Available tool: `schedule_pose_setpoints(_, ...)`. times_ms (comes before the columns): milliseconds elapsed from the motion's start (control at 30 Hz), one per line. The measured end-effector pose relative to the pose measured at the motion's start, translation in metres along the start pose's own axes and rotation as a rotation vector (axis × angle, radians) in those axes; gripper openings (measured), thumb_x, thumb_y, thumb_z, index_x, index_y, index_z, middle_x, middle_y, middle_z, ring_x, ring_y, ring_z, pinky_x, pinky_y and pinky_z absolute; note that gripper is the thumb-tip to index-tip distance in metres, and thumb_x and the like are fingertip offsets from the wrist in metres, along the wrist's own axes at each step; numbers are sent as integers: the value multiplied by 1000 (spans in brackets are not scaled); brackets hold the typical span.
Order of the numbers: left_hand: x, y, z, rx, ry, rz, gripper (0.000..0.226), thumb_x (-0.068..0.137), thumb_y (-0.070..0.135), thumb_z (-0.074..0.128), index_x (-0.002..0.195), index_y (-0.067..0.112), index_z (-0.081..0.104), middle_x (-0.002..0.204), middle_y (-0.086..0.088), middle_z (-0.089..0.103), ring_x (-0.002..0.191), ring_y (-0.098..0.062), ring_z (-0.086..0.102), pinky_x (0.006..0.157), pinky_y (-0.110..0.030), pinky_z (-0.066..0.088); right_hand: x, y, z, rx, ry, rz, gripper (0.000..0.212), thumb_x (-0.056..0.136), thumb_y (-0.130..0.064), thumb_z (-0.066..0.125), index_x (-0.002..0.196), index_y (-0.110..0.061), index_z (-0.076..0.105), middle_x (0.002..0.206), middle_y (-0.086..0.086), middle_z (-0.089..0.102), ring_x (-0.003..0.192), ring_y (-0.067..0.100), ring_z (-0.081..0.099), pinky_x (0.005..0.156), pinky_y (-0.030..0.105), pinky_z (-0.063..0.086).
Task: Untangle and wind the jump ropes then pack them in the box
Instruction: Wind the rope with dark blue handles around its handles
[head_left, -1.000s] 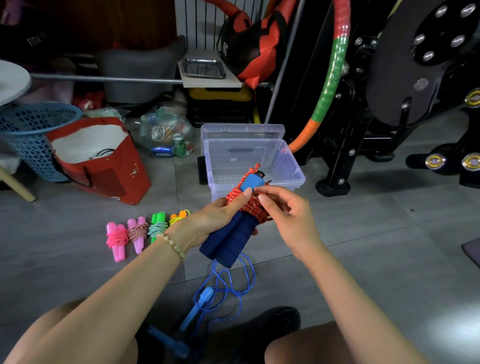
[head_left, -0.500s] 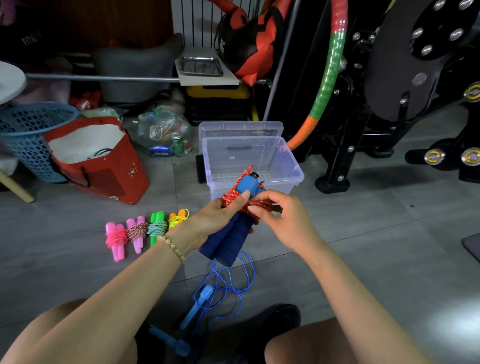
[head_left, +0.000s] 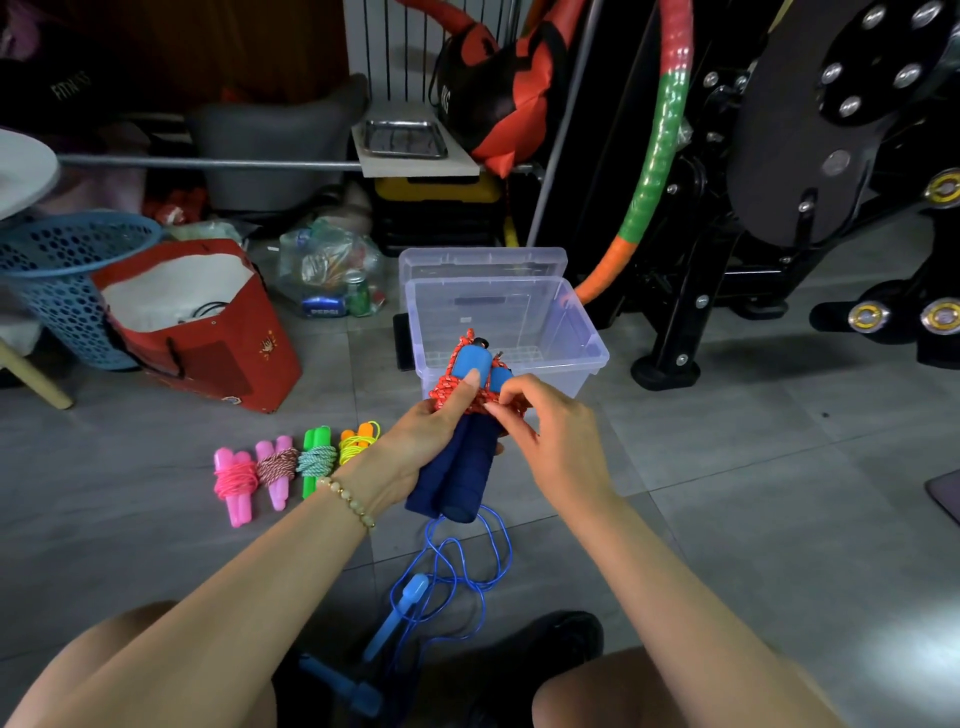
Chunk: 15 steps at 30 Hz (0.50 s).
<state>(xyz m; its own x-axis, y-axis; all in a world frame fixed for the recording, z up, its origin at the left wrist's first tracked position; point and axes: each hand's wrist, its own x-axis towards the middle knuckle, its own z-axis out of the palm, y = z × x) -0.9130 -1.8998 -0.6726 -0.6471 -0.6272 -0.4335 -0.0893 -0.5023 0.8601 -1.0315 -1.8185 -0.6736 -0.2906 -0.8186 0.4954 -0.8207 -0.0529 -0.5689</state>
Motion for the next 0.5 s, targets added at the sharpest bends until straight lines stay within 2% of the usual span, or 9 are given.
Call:
schedule_pose_setpoints(133, -1, 1, -1, 10, 3, 3, 45, 88, 54, 52, 101, 12, 65, 88, -8, 75, 79, -22, 72, 68, -31, 59, -3, 1, 6, -43, 44, 5, 15, 88, -25, 59, 85, -10, 59, 75, -2, 65, 64, 16, 57, 59, 25, 42)
schedule_pose_setpoints(267, -2, 2, -1, 27, 24, 18, 45, 87, 53, 54, 99, 11, 65, 86, -9, 75, 77, -22, 72, 65, -30, 59, -5, 0, 16, -105, 62, 9, 22, 90, -27, 49, 88, -9, 61, 81, 0, 64, 67, 12, 52, 61, 23, 39)
schedule_pose_setpoints(333, -1, 2, -2, 49, 37, 39, 45, 86, 52, 56, 99, 10, 66, 86, -10, 75, 75, -22, 71, 64, -31, 58, -6, 1, 16, -10, 55, 41, 16, 89, -21, 54, 90, -8, 63, 84, 1, 65, 71, 13, 56, 64, 20, 42)
schedule_pose_setpoints(400, -1, 2, -3, 68, 48, 57, 49, 85, 51, 58, 105, 7, 65, 89, -12, 74, 75, -23, 71, 63, -31, 58, -7, 2, 14, 83, 52, 86, 13, 87, -19, 57, 91, -9, 64, 87, 0, 66, 74, 16, 61, 68, 27, 48)
schedule_pose_setpoints(500, 0, 4, -2, 73, 30, 76, 47, 87, 49, 57, 107, 7, 64, 88, -11, 74, 75, -23, 72, 62, -29, 58, -9, 0, 12, 57, 67, 90, 14, 88, -20, 61, 95, -10, 66, 92, -1, 66, 78, 9, 58, 71, 25, 47)
